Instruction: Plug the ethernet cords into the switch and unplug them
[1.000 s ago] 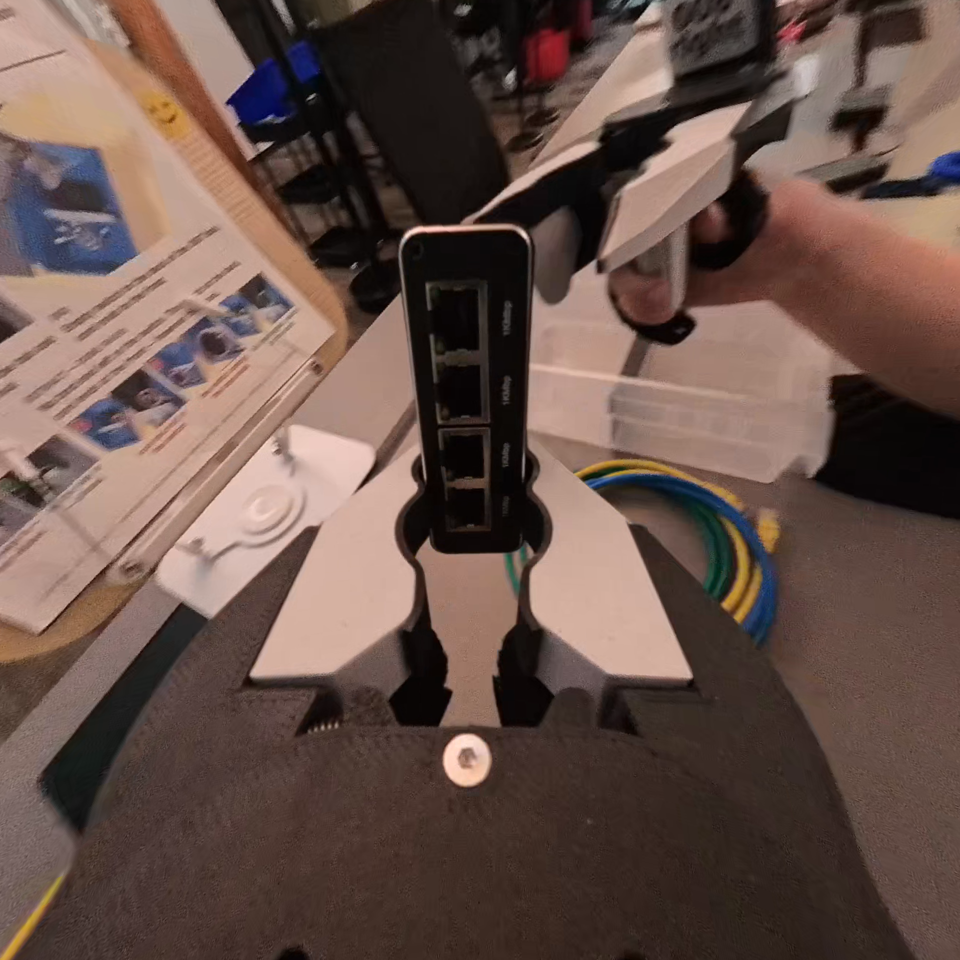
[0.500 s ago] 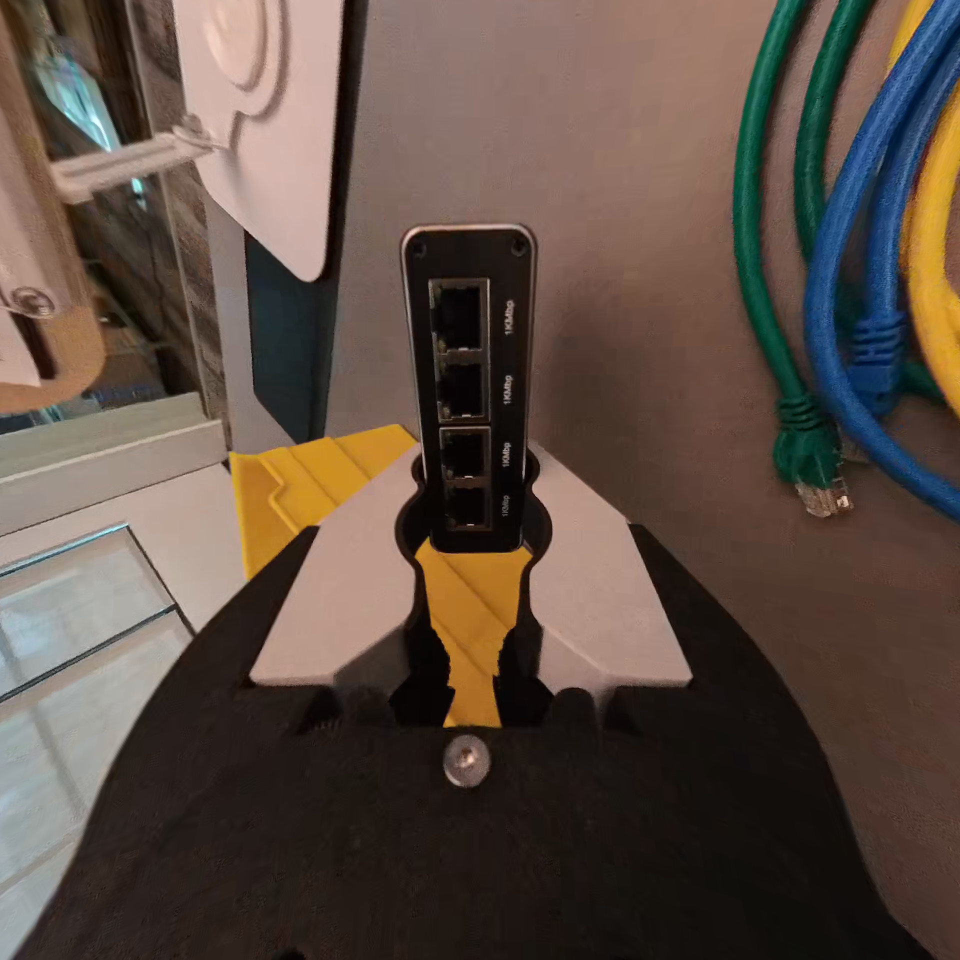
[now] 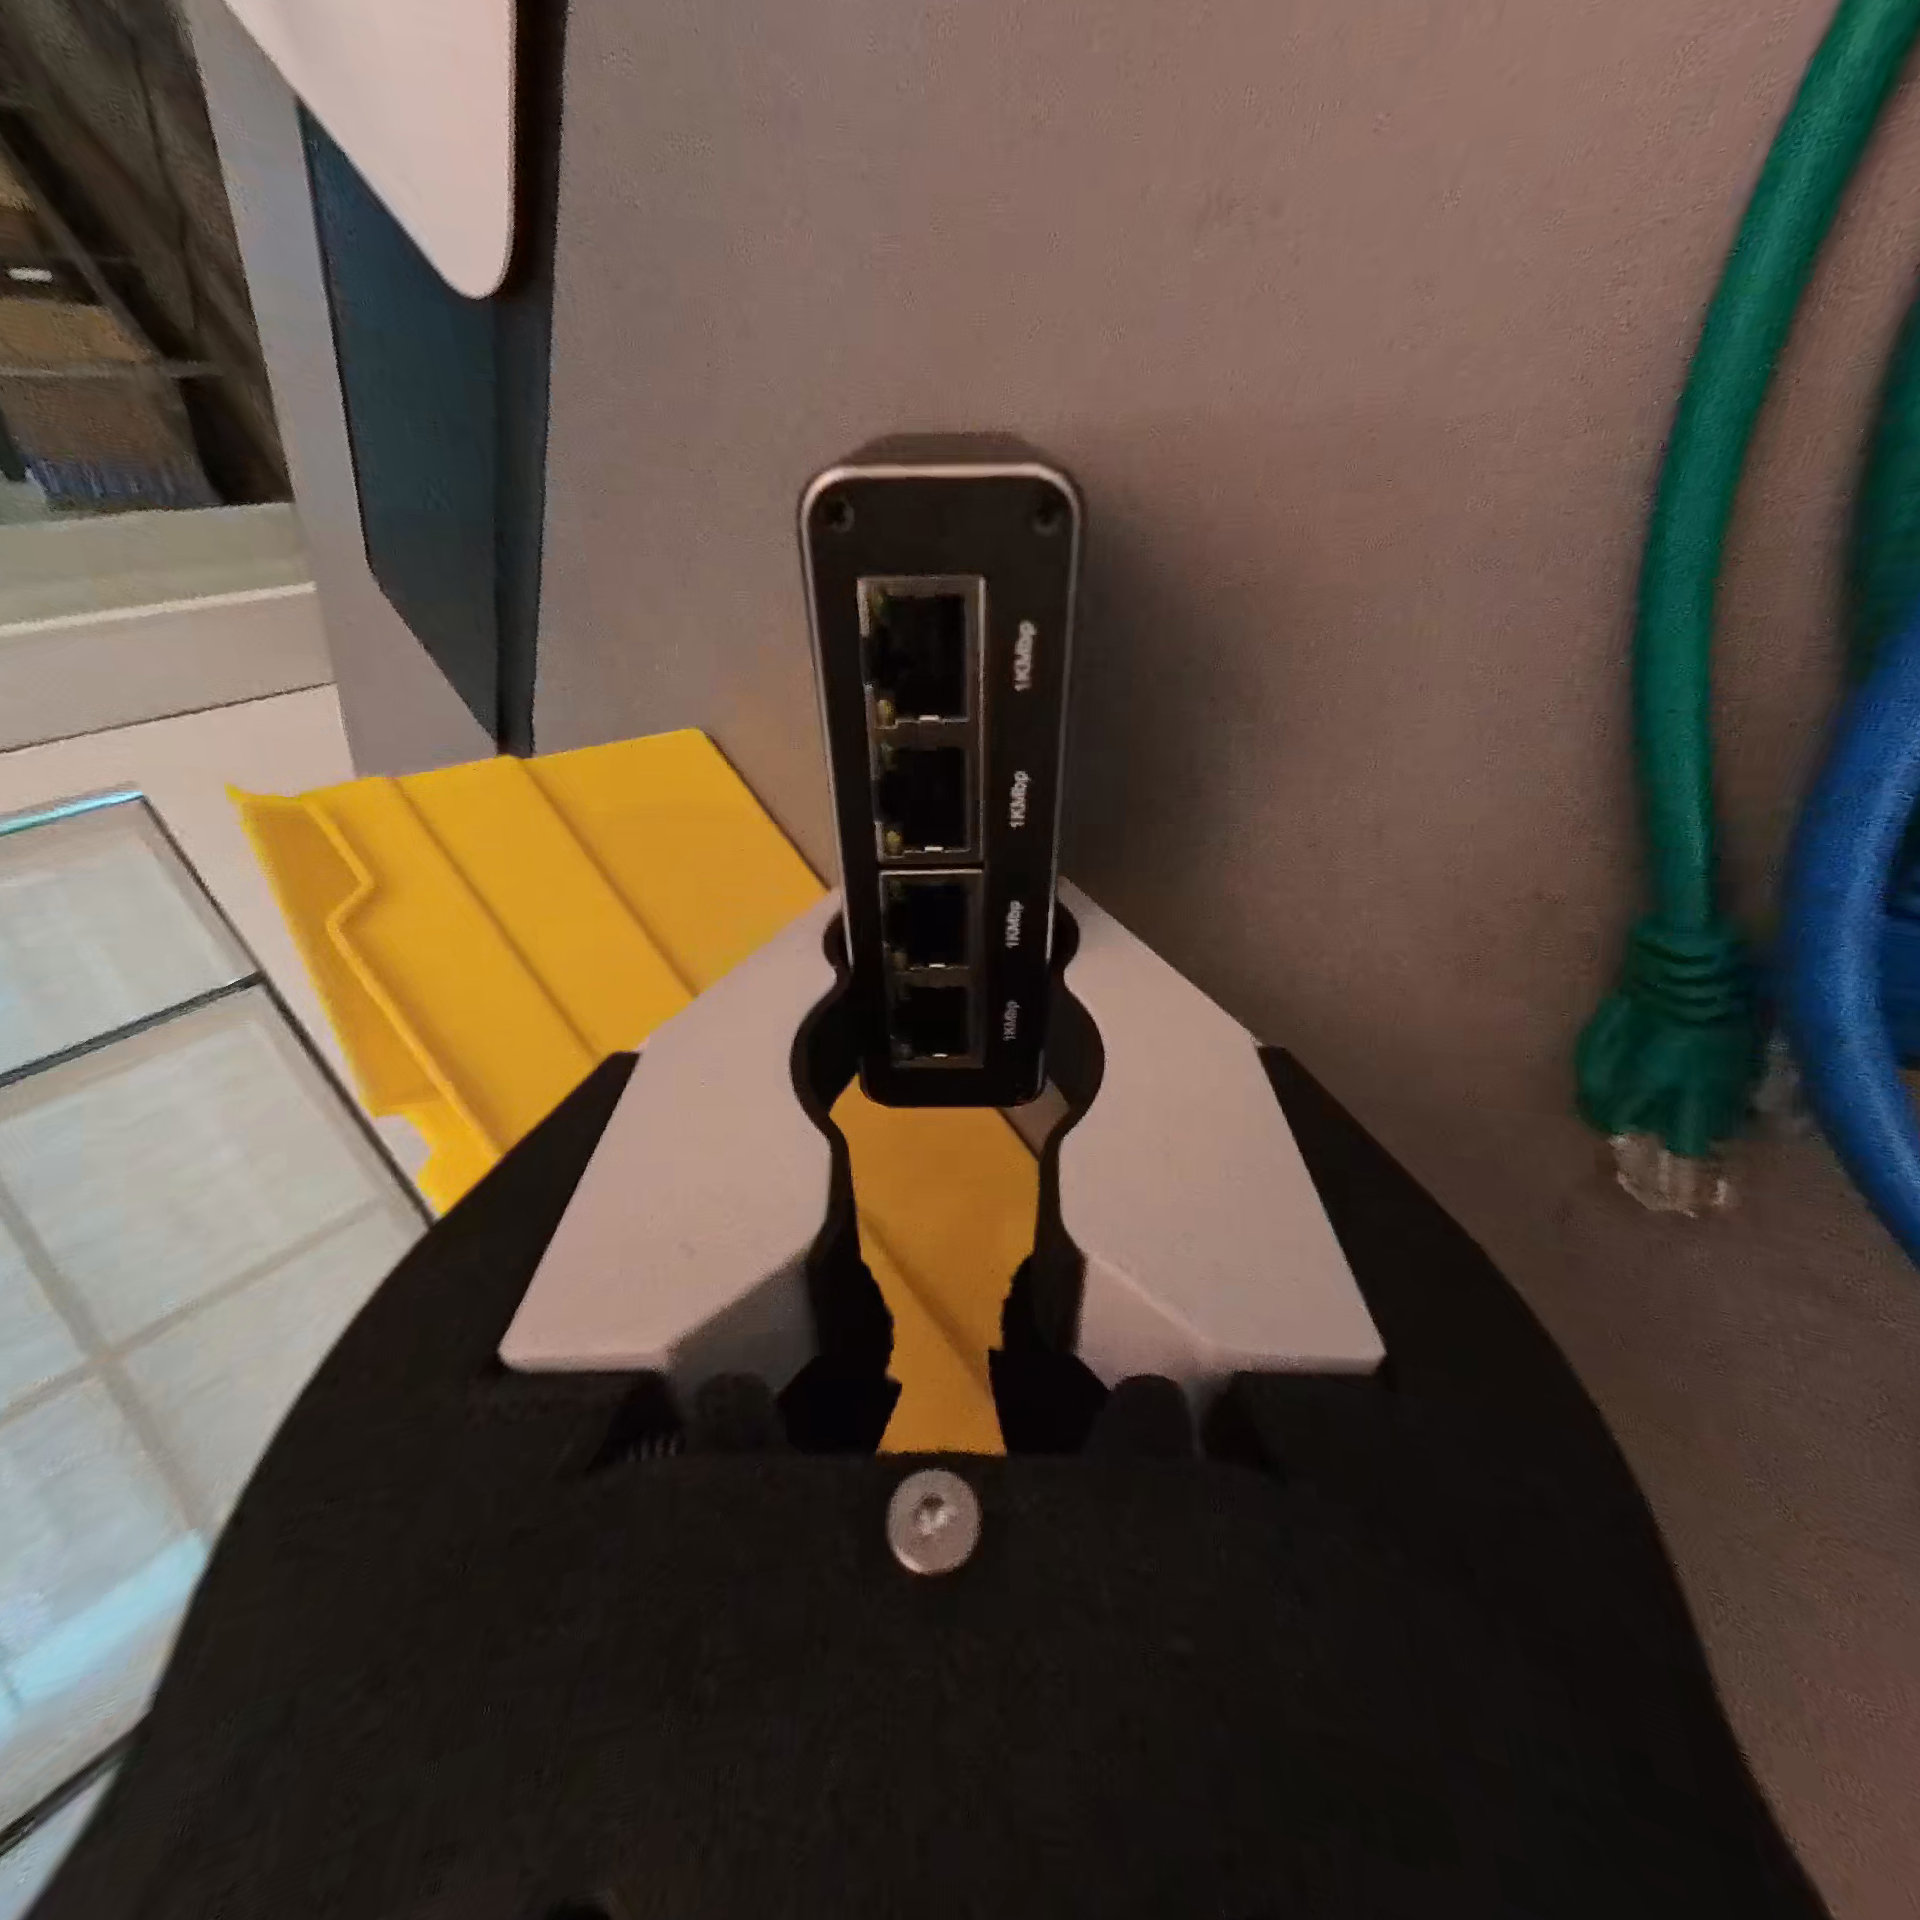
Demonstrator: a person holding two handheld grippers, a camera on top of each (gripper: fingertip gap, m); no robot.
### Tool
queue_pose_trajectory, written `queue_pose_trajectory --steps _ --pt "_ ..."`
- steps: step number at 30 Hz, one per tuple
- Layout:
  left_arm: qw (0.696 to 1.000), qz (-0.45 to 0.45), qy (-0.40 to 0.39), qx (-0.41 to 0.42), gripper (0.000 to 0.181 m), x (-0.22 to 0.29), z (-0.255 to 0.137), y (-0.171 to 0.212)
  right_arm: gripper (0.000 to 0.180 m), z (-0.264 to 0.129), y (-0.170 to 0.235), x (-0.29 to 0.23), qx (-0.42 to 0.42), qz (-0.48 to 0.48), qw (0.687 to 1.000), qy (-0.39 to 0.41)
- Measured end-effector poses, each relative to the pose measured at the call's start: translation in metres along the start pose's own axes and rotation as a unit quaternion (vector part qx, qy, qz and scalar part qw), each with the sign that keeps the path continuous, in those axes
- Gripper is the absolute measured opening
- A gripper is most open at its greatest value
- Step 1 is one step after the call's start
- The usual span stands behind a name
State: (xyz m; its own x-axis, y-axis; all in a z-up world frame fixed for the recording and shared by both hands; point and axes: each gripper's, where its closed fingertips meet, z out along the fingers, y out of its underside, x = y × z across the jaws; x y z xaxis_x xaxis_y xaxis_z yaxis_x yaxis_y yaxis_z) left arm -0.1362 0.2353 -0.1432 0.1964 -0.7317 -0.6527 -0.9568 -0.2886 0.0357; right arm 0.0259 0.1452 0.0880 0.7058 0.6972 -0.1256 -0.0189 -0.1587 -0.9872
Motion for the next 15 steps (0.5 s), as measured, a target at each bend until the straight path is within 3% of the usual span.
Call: queue_pose_trajectory --steps 8,10,15 --pt "0.99 0.076 -0.109 -0.042 0.035 -0.007 0.011 0.006 0.065 -0.01 -0.006 0.001 0.005 -0.002 1.0 0.01" --pt "0.991 0.076 -0.098 -0.044 0.039 -0.005 0.008 0.009 0.065 -0.011 -0.007 0.002 0.006 0.0 1.0 0.01" --pt "0.997 0.061 -0.026 -0.029 0.072 0.005 -0.007 0.015 0.065 -0.017 -0.01 0.004 0.012 0.003 1.0 0.012"
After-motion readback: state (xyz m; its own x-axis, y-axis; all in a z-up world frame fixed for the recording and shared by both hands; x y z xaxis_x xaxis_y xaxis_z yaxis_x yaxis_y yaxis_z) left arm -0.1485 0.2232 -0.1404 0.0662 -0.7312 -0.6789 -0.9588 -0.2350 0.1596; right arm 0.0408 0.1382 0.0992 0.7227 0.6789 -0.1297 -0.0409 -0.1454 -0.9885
